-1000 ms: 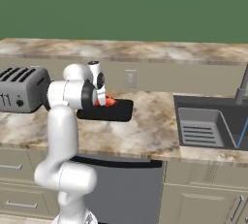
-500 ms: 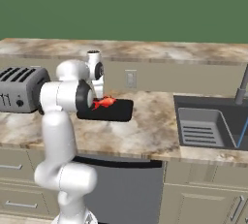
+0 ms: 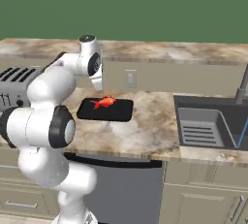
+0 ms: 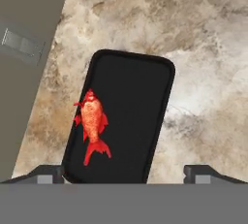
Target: Take the fish out of the fridge, briefly rinse it in the sink, and place it on the tray next to the sink.
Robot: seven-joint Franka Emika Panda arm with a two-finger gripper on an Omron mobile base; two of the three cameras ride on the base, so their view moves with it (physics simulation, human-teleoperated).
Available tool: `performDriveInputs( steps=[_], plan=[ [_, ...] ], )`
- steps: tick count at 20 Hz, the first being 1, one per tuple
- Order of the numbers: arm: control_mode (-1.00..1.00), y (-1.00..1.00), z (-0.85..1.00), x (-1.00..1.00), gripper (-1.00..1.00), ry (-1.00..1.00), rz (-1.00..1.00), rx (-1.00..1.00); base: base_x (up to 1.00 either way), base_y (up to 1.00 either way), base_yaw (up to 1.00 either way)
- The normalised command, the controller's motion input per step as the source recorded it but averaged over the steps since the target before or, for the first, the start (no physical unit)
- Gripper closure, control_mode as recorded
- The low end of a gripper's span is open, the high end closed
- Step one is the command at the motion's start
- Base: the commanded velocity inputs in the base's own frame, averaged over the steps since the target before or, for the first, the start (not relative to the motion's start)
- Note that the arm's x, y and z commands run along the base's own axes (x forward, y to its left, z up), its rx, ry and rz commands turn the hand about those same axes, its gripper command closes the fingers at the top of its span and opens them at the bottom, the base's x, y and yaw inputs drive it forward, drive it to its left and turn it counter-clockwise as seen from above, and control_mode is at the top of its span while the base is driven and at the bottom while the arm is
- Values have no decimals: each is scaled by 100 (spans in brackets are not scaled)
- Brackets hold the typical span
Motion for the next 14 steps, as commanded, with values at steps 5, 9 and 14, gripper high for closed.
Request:
performDriveInputs(
  steps=[5, 9, 14],
  plan=[
    [-100, -31, 100, -100, -100, -73, 0, -1, 0, 0, 0],
    [-100, -82, -24, -100, -100, -29, -19, 10, 0, 0, 0],
    [-100, -100, -94, -100, -100, -23, -20, 6, 0, 0, 0]
  ],
)
